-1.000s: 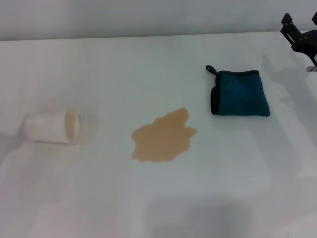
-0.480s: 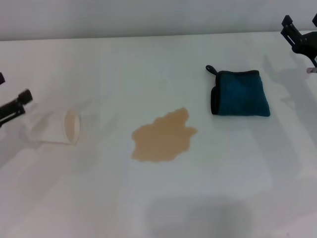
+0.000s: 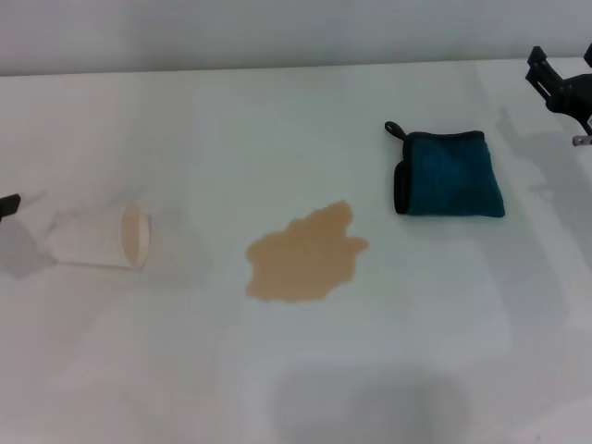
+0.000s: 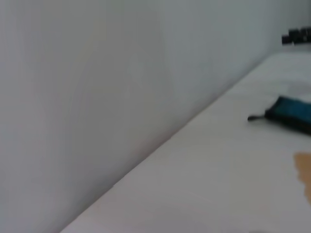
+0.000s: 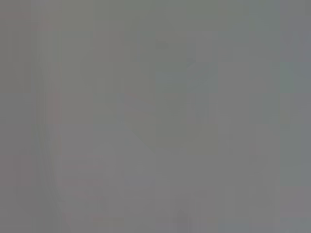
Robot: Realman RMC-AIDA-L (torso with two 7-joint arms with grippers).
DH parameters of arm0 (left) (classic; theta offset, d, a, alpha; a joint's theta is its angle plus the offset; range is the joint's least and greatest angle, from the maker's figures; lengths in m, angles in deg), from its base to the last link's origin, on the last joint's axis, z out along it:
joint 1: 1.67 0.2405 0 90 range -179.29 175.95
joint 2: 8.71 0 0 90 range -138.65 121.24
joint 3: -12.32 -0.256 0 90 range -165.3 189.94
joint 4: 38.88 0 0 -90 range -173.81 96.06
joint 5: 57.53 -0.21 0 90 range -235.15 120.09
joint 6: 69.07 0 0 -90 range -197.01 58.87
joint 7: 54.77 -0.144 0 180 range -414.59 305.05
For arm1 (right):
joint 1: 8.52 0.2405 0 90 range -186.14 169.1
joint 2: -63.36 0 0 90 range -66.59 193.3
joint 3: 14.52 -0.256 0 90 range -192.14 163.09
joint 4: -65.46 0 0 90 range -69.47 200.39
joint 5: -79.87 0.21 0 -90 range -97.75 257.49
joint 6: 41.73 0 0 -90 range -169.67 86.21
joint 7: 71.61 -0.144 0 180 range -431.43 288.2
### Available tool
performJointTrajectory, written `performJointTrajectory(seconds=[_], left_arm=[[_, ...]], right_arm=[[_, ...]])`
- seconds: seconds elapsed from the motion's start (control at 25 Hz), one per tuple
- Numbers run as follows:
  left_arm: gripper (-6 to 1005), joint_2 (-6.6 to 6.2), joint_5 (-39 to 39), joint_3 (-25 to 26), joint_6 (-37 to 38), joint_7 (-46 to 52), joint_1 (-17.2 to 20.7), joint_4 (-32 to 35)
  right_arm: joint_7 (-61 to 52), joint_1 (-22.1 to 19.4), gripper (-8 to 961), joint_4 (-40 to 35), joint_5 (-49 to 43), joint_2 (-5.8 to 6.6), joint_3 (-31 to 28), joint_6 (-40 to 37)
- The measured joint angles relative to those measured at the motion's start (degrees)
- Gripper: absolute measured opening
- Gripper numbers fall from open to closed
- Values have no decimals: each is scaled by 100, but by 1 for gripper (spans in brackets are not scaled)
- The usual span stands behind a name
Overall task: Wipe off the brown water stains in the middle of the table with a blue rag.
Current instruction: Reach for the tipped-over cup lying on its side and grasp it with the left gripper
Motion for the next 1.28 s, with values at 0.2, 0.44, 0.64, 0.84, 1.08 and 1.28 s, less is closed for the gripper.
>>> performJointTrajectory(seconds=[0.2, 0.44, 0.64, 0.84, 1.08, 1.28], left_arm=[[887, -5, -1005, -163, -92, -55, -504, 443], [887, 13, -1611, -1098, -113, -390, -777, 834], [887, -60, -1880, -1455, -144, -418, -942, 870], [887, -51, -2103, -1481, -144, -541, -1066, 746], [887, 117, -2460, -1491, 11, -585, -1106, 679], [887, 209, -2578, -1494, 240, -600, -1155, 487]], right_arm=[[6, -70, 857, -43, 154, -1, 0, 129], [7, -74, 857, -51, 291, -4, 0, 142], [4, 0, 857, -49, 410, -4, 0, 150], [-33, 22, 857, -6, 454, -4, 0, 152], [-163, 14, 857, 7, 504, -3, -7, 151], [-207, -7, 857, 13, 504, -4, -9, 116]])
